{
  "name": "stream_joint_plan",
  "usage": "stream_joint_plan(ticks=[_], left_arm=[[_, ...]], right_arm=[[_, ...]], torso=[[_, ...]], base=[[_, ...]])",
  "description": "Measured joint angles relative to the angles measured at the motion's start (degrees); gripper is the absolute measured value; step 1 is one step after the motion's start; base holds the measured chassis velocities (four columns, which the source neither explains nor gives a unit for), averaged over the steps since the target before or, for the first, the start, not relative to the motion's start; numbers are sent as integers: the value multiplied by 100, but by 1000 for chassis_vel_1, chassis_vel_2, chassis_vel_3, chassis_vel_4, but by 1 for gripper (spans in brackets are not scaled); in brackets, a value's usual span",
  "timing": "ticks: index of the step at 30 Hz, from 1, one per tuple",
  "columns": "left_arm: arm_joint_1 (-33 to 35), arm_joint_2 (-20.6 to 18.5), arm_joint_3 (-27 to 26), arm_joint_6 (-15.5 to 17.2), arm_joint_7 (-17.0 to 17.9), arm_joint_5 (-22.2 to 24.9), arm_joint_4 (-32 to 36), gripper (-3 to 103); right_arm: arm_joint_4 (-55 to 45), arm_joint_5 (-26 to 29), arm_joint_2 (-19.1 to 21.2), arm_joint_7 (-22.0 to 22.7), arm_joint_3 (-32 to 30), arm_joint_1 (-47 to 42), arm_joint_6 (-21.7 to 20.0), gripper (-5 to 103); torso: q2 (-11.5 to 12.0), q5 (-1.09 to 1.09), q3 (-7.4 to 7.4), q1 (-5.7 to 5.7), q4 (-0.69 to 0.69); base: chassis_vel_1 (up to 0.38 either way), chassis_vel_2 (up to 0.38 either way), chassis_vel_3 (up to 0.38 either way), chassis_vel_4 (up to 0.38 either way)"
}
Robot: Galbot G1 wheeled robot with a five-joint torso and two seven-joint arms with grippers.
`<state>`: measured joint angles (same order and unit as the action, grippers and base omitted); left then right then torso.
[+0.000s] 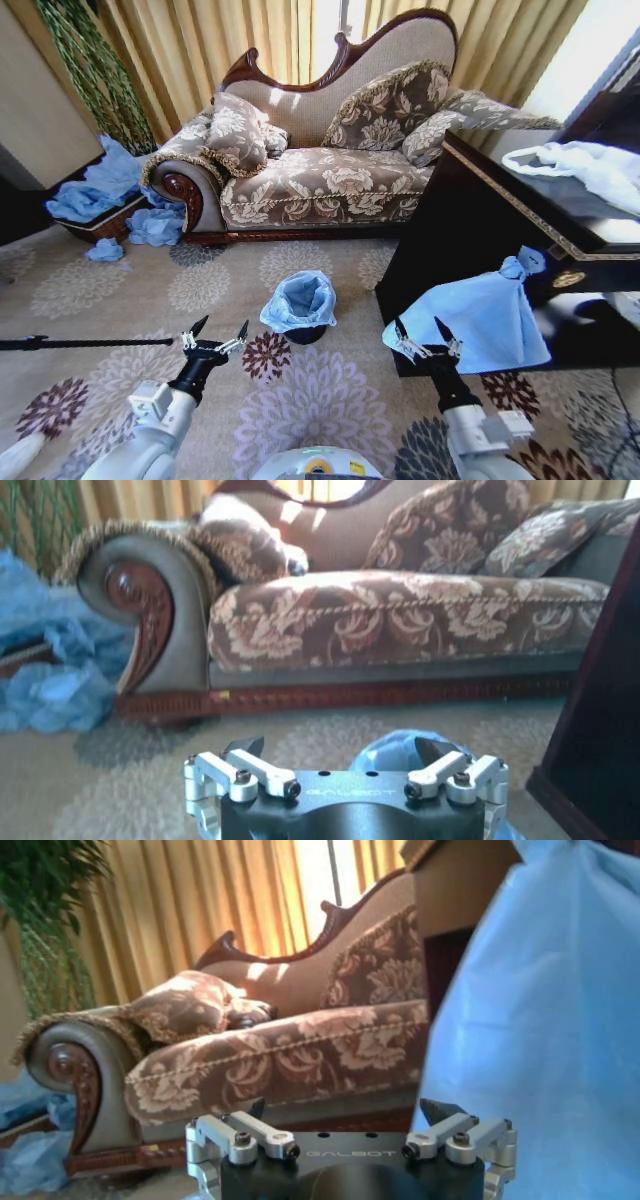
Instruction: Place a garbage bag over the trash bin.
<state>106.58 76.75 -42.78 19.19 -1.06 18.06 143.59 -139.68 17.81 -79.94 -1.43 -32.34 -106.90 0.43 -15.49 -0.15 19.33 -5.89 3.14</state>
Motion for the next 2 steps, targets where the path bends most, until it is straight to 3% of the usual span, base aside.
stream_joint_plan(ticks=[2], left_arm=[[3, 3, -13, 44, 33, 29, 0, 100]], right_arm=[[-72, -58, -37, 29, 69, -25, 6, 100]], torso=[[0, 0, 0, 0, 1]], base=[[0, 0, 0, 0]])
